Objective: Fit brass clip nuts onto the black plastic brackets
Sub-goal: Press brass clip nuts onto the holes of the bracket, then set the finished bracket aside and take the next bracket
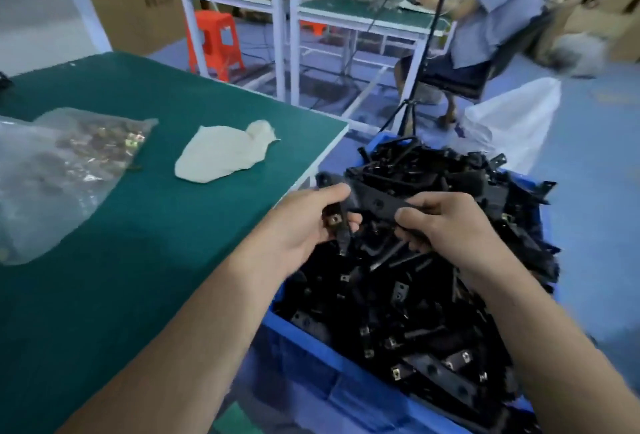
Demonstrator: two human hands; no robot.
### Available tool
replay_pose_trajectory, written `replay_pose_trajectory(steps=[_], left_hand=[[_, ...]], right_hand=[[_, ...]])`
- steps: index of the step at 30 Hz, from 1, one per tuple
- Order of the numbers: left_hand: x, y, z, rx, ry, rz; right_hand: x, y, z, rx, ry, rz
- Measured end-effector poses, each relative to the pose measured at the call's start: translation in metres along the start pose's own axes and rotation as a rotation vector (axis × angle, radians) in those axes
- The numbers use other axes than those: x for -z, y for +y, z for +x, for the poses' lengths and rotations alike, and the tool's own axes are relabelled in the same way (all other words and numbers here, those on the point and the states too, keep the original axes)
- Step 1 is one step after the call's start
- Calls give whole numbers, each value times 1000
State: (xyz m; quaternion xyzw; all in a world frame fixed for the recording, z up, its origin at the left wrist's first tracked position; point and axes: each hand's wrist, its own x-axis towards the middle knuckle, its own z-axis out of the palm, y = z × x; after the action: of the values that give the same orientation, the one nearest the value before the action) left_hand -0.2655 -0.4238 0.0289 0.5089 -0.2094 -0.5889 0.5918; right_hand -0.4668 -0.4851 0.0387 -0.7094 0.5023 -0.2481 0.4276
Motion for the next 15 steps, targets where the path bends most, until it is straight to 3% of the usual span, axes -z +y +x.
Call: replay_pose_trajectory(steps=[4, 7, 10, 15], left_hand=[[-41, -33, 26, 214, -92, 95], [-58, -47, 39, 254, -124, 268], [-60, -54, 48, 287, -117, 312], [-33, -57, 48, 259, -60, 303]], right_hand=[[44, 36, 7, -175, 220, 154], [54, 55, 13, -373, 418, 378], [30, 71, 0, -534, 527, 352], [-50, 56, -15, -502, 539, 564]])
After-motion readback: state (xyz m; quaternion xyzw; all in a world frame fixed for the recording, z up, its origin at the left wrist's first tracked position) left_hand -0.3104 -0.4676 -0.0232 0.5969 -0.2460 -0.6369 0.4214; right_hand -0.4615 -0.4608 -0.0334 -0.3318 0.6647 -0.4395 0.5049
